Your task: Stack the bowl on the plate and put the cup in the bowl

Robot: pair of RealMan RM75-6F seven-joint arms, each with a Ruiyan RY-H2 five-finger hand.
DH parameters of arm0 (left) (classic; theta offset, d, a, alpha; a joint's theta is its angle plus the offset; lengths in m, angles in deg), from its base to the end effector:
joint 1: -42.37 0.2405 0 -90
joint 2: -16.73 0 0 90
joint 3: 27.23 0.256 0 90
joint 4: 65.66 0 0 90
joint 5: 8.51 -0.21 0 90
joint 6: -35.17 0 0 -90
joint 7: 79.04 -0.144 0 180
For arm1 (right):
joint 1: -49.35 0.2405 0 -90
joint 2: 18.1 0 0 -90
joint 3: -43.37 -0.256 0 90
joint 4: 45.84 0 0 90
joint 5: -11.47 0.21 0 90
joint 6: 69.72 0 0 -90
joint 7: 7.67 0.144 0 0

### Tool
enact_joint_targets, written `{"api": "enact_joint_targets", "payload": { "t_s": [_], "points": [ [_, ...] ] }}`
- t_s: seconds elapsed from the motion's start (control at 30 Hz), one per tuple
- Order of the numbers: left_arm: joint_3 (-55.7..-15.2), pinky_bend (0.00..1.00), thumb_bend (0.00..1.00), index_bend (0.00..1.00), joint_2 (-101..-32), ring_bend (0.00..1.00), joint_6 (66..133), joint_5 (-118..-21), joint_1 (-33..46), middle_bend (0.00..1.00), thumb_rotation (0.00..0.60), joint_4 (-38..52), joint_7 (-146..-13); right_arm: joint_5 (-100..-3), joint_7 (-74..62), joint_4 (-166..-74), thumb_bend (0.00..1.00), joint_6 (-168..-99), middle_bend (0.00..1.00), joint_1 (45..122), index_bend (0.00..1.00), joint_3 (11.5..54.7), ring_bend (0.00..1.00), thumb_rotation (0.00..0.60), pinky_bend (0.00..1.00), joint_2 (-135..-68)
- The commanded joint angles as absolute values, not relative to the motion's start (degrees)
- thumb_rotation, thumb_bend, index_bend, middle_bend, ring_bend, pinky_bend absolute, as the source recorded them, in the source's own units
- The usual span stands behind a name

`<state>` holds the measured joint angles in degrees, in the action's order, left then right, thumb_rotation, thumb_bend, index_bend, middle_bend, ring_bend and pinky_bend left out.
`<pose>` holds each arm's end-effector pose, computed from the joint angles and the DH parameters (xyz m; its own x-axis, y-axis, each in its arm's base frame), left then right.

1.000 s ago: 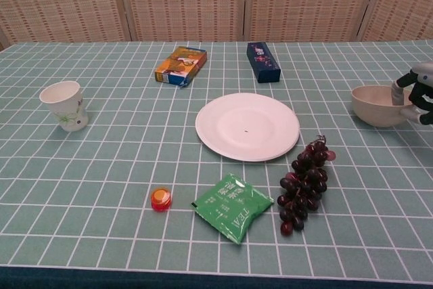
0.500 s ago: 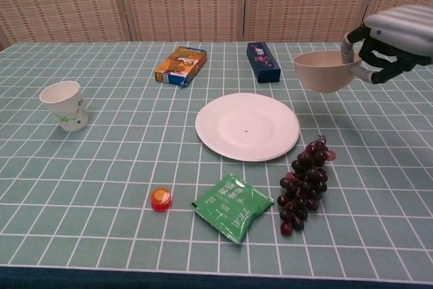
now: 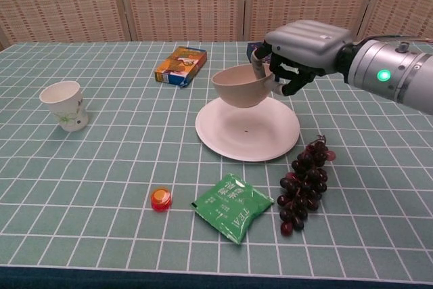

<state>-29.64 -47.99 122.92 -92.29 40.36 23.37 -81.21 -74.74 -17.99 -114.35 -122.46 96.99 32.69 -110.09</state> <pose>-0.3327 0.1637 0.1689 0.4717 -0.0154 0.8816 0.8796 0.0782 -0.4693 -0.1241 -0.3782 -0.0201 0.6097 -0.0291 0.7921 -0.6324 -0.6204 0.4639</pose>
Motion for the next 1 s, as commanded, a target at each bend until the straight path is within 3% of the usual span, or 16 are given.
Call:
{"api": "enact_joint_targets", "payload": {
  "t_s": [0.03, 0.47, 0.67, 1.0],
  "points": [
    [-29.6, 0.01, 0.26, 0.1, -48.0, 0.03, 122.9, -92.1, 40.5, 0.05, 0.6, 23.0, -80.9, -74.8, -18.7, -112.9, 0.49, -121.6, 0.85, 98.0, 0.64, 33.3, 0.95, 0.6, 1.0, -111.8],
    [-29.5, 0.01, 0.26, 0.1, -48.5, 0.03, 122.5, -92.2, 40.6, 0.05, 0.6, 22.0, -79.9, -73.7, -21.7, -111.5, 0.46, -121.8, 0.84, 97.8, 0.63, 35.4, 0.95, 0.6, 1.0, -113.5],
    [-29.6, 0.01, 0.26, 0.1, -48.7, 0.03, 122.4, -92.3, 40.5, 0.05, 0.6, 21.9, -80.0, -71.5, -24.5, -113.9, 0.23, -122.6, 0.83, 96.5, 0.39, 35.5, 0.95, 0.6, 1.0, -112.6],
    [-29.8, 0.01, 0.26, 0.1, -48.4, 0.03, 122.3, -92.4, 40.4, 0.05, 0.6, 22.3, -80.3, -68.5, -28.6, -121.1, 0.08, -124.1, 0.81, 94.0, 0.13, 35.7, 0.94, 0.6, 1.0, -108.2]
  ]
}}
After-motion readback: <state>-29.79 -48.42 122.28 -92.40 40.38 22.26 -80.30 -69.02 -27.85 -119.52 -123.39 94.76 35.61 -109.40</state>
